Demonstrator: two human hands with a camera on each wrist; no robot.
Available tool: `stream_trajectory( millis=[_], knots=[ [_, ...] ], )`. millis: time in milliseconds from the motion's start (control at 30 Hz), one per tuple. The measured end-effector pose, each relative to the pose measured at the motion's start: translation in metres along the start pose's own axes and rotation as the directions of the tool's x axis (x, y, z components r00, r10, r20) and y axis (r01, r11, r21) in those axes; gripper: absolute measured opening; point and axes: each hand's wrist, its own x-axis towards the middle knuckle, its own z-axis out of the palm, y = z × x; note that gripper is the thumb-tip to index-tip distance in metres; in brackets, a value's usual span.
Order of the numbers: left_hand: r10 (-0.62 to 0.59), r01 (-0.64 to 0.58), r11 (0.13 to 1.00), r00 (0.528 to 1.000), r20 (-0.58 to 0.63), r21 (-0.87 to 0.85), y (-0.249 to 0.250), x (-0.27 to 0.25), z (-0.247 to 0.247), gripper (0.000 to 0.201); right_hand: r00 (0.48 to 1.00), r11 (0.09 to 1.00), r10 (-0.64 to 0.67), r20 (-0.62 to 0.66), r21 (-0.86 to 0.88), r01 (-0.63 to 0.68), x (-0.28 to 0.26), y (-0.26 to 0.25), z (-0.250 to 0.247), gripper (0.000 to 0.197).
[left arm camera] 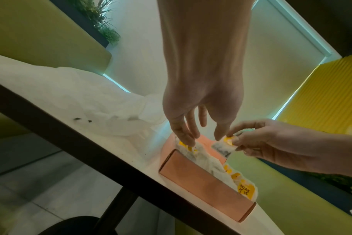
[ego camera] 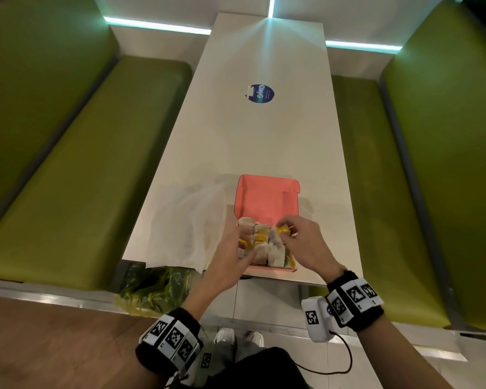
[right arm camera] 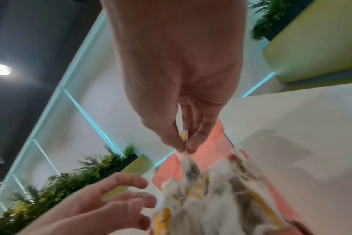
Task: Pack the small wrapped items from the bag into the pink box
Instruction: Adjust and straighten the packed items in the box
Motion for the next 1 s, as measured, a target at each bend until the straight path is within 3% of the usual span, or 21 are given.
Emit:
stream_trajectory(
  millis=[100, 233, 433, 667, 833, 1000],
  knots=[
    [-0.012, 0.019, 0.990, 0.999, -0.048, 0.143, -0.012, -0.002, 0.000, 0.030, 0.995, 0.995, 0.090, -0.046, -0.042, -0.092, 0.001, 0.016, 0.005, 0.019],
    [0.025, 0.006, 0.957, 0.994, -0.102, 0.291, -0.019, -0.006, 0.004, 0.038, 0.990, 0.980, 0.110, -0.088, -0.155, -0.123, -0.002, 0.029, 0.012, 0.016],
    [-0.057, 0.069, 0.980, 0.996, -0.065, 0.186, -0.029, -0.004, 0.009, 0.060, 0.983, 0.955, 0.142, -0.117, -0.243, -0.167, -0.010, 0.035, 0.017, 0.024],
    [-0.069, 0.072, 0.996, 0.996, -0.055, 0.053, -0.033, 0.002, 0.016, 0.055, 0.945, 0.974, 0.224, -0.236, 0.037, -0.222, -0.026, 0.034, 0.027, 0.047],
    [-0.054, 0.053, 0.999, 0.994, -0.091, -0.012, -0.031, -0.001, 0.022, 0.048, 0.932, 0.912, 0.353, -0.083, 0.255, -0.322, -0.046, 0.032, 0.043, 0.080],
    [-0.042, 0.033, 0.992, 0.997, -0.067, -0.123, -0.032, -0.005, 0.023, 0.052, 0.944, 0.897, 0.329, -0.034, 0.325, -0.301, -0.054, 0.031, 0.061, 0.090]
  ],
)
